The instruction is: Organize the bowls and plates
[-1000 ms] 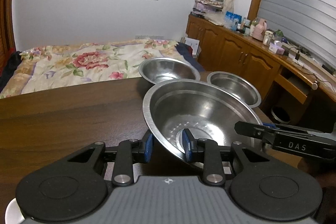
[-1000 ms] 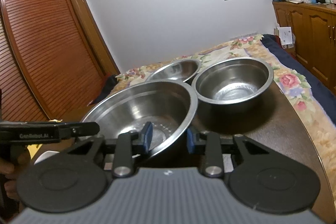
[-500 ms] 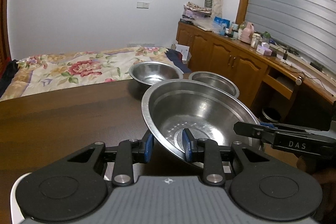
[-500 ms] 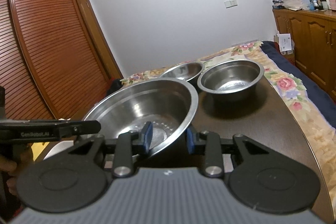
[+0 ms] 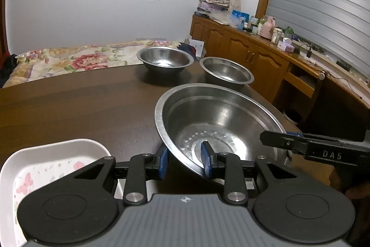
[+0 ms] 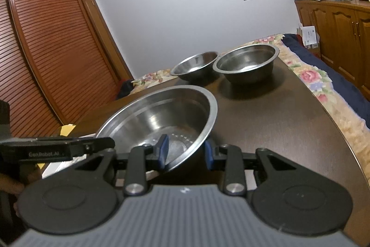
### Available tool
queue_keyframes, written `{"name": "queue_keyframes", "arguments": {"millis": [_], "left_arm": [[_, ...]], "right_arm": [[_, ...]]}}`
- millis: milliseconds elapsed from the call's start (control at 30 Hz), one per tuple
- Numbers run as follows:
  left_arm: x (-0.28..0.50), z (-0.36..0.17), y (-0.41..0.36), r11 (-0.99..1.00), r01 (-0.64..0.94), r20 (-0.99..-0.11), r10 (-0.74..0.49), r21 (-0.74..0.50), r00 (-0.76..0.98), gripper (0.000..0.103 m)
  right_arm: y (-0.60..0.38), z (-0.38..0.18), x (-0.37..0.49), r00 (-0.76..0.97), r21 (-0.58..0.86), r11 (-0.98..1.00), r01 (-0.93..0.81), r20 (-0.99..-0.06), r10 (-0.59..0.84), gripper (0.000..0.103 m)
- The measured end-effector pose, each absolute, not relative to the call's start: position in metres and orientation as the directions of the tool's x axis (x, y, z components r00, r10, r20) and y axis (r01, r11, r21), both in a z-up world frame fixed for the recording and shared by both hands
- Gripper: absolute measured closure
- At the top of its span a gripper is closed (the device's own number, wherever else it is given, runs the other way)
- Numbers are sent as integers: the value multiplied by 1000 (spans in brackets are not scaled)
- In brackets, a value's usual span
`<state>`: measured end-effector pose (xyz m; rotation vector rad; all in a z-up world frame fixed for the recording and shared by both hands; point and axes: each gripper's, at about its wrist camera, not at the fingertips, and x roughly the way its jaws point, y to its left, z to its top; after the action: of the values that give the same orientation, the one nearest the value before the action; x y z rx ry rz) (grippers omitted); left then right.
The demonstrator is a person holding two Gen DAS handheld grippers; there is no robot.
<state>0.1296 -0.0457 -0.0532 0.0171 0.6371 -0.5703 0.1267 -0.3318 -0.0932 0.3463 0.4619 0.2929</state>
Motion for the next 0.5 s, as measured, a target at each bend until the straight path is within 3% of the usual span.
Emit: {"name": "queue_keyframes", "arguments": {"millis": [500], "left_arm": [[116,-58,-38,844,510,-580,-501,-165,642,69]], "right_arm": [[-322,-94,110,854,354,913,-204,-391,342,69]]}}
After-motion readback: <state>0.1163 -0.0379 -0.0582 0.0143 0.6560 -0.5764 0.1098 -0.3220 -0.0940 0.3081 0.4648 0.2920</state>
